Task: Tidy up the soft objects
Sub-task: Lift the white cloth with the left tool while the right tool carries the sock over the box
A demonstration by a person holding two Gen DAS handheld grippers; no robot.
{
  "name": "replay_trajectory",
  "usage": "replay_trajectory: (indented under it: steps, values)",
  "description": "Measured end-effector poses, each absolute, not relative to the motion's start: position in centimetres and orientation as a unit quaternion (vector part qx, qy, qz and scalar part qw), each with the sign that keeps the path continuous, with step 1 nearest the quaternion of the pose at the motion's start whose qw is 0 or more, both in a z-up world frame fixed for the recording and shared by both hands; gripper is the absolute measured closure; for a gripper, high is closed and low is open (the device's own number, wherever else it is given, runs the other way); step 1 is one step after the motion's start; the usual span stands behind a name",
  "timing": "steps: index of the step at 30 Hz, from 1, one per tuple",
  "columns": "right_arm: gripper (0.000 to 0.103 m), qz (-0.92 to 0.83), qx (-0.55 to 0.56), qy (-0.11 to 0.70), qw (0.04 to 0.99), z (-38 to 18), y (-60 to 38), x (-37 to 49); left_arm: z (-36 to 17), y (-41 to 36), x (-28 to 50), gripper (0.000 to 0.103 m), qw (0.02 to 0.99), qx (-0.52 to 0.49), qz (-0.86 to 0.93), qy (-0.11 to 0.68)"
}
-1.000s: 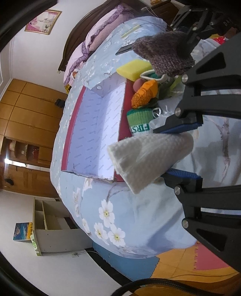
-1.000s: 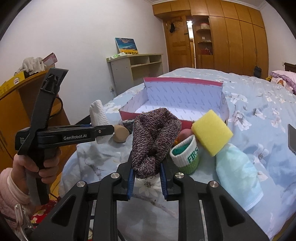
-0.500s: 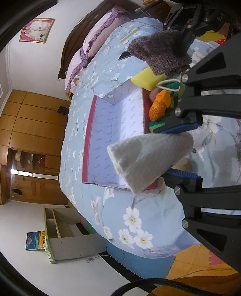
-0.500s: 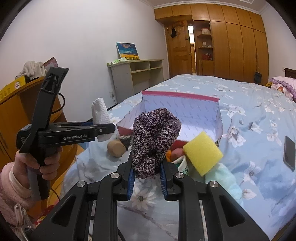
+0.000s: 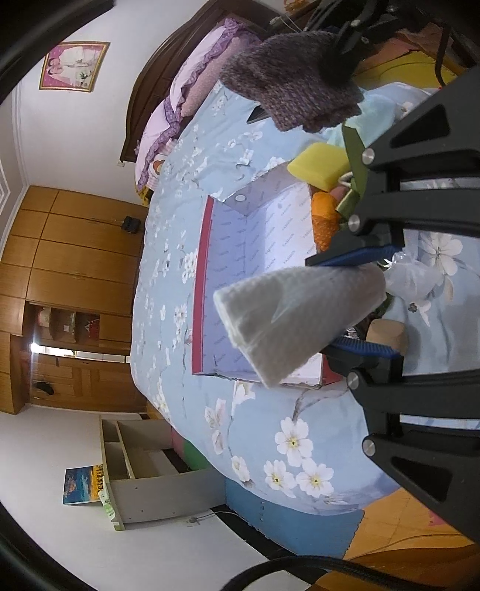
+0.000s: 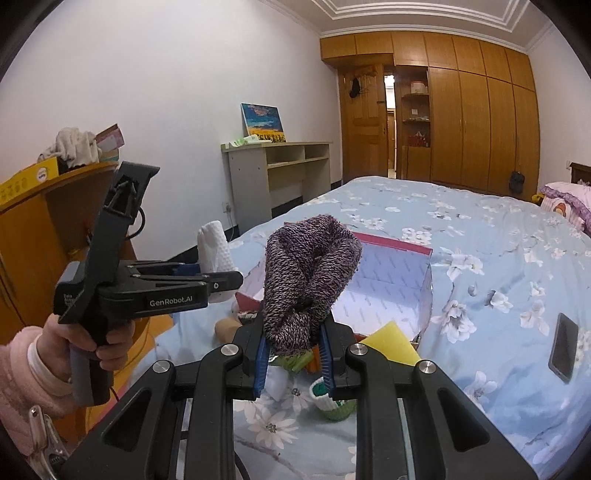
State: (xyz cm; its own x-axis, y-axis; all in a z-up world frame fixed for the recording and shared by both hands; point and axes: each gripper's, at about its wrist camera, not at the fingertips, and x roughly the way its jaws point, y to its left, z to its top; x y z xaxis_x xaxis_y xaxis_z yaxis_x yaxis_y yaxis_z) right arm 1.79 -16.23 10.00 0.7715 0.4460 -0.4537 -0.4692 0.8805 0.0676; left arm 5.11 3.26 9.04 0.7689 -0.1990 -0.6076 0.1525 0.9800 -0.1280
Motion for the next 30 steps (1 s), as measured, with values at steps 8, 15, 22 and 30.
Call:
replay_trajectory:
  steps: [8, 15, 22, 30]
  values:
    - [0.079, 0.240, -0.009, 0.227, 0.944, 10.9, -17.1, 2.0, 8.8, 3.0, 5.2, 0.067, 0.938, -0.038, -0.098, 0.330]
    - [0.079, 0.247, 0.003, 0.279, 0.928, 7.5, -17.5, 2.1, 7.5, 2.9, 5.0, 0.067, 0.935, -0.040, -0.096, 0.339]
    - [0.078, 0.236, 0.014, 0.349, 0.907, 2.4, -18.0, 2.9, 6.6, 3.1, 5.1, 0.067, 0.930, -0.043, -0.091, 0.353]
    - [0.058, 0.213, -0.024, 0.352, 0.911, 1.2, -16.9, 3.0, 6.4, 3.1, 5.1, 0.067, 0.929, -0.041, -0.091, 0.356]
